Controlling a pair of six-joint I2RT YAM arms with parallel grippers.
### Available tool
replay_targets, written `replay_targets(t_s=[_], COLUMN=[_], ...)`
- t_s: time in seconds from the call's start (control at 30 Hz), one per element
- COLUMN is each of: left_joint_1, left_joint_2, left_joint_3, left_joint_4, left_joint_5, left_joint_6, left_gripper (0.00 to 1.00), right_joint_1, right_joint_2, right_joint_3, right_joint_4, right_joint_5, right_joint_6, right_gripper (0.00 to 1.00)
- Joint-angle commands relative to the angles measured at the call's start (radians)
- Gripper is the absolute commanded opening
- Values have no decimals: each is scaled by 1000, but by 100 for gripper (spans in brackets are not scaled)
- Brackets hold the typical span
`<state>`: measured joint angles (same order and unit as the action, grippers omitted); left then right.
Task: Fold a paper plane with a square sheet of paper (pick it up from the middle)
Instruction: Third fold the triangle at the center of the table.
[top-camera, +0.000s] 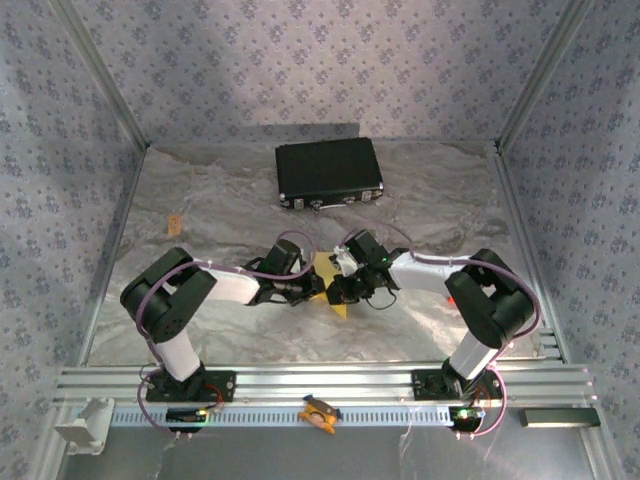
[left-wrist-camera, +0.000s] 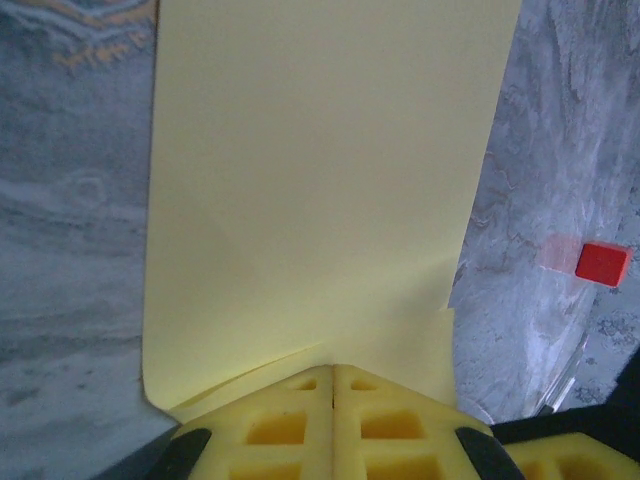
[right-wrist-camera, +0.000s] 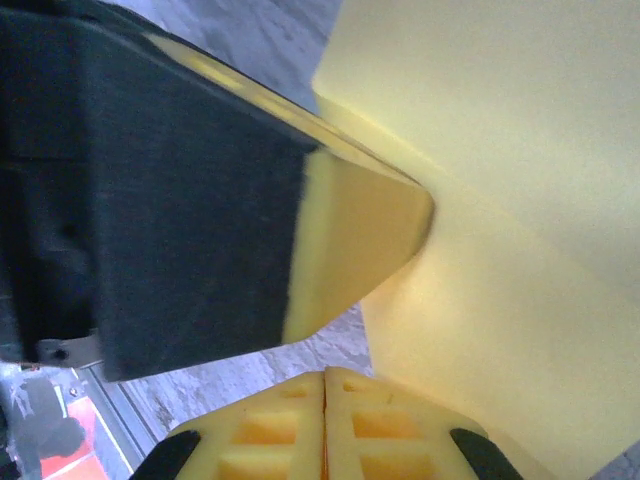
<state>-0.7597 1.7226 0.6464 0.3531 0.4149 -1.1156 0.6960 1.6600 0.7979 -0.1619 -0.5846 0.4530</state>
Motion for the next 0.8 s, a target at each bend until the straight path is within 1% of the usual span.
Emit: replay_targets(t_s=[0.0,0.17,0.33,0.5,0.77], left_joint_1=[-6,-6,-7,-7,-7], left_joint_2=[20,22,23,24,25], left_joint_3=[10,11,11,10,12], left_joint_4=[-50,-51,-52,-54,-57], left_joint_5=[-15,-13,-14,-13,-13], left_joint_6=[17,19,17,19,19], left_gripper=[4,4,4,4,4], right_joint_1=[1,1,7,11,30], right_joint_2=[26,14,5,-4,51], right_joint_3=[13,-3,-7,34,60], right_joint_4=[-41,-59,-65,-91,-85], right_joint_5=[-17,6,3,5,31], right_joint_6=[10,8,14,3,10], right_gripper=[9,9,10,10,10])
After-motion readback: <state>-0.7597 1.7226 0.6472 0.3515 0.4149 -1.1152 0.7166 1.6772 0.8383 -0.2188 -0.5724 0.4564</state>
